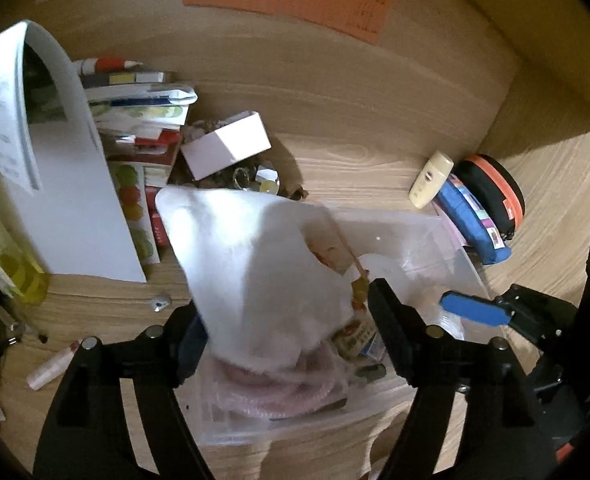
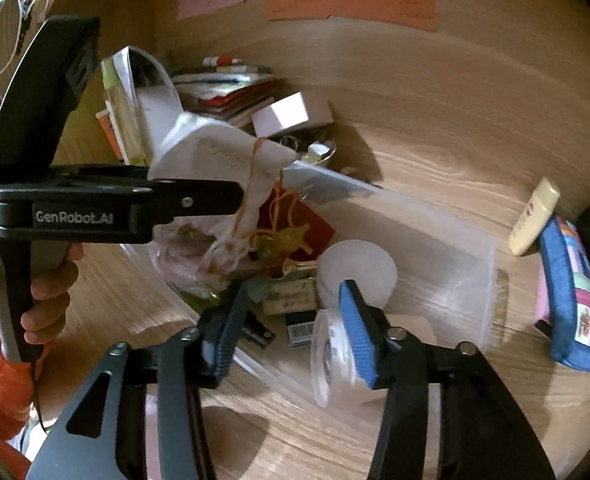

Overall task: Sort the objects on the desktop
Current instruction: 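Open the right tool to drop the soap bar while the left tool releases the white pouch into the bin, then grasp the pink round jar with the right tool while the left tool reaches for the green square box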

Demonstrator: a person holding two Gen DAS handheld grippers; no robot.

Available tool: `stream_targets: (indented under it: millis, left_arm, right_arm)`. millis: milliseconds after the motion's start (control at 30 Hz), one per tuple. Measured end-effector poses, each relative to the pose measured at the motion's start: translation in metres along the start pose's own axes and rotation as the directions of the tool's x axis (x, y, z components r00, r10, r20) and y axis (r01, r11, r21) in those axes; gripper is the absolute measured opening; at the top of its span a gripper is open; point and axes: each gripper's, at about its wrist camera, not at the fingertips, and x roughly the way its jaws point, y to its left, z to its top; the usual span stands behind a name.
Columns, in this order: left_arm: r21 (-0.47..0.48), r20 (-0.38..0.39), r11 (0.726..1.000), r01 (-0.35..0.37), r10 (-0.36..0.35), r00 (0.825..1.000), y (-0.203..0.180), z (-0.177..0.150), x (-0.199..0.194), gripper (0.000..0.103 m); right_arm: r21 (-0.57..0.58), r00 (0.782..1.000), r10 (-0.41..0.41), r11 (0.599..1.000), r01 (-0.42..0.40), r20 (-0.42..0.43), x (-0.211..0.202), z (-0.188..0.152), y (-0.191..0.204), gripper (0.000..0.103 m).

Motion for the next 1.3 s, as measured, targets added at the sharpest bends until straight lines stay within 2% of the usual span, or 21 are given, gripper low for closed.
stream_targets:
  millis: [267, 533, 800, 1000, 1300]
  left_arm:
    - [0.029, 0.018, 1.000, -0.009, 0.008, 1.000, -0.009, -0.012, -0.020, 0.077]
    - [0.056, 0.047, 0.998, -0.039, 0.037, 0.998, -0.013, -0.036, -0.053, 0.093]
    - [0.024, 0.002, 0.997, -0.077, 0.077, 0.997, 0.000, -0.072, -0.072, 0.094]
    - [0.022, -0.051, 0.996, -0.090, 0.091, 0.995, 0.002, -0.105, -0.074, 0.094]
    - [0.006, -0.101, 0.998, -0.060, 0.060, 0.993, -0.003, -0.151, -0.080, 0.094]
  right_arm:
    - [0.013, 0.999, -0.023, 1.000, 0.023, 0.027, -0.022, -0.009, 0.002, 0.062]
    - [0.035, 0.999, -0.010, 0.999, 0.008, 0.039, -0.043, -0.025, 0.011, 0.073]
    - [0.055, 0.999, 0.021, 0.998, -0.023, 0.037, -0.058, -0.043, 0.028, 0.080]
    - [0.068, 0.998, 0.066, 0.995, -0.067, 0.023, -0.056, -0.061, 0.044, 0.080]
    - [0.056, 0.995, 0.086, 0.995, -0.083, -0.048, -0.037, -0.076, 0.062, 0.080]
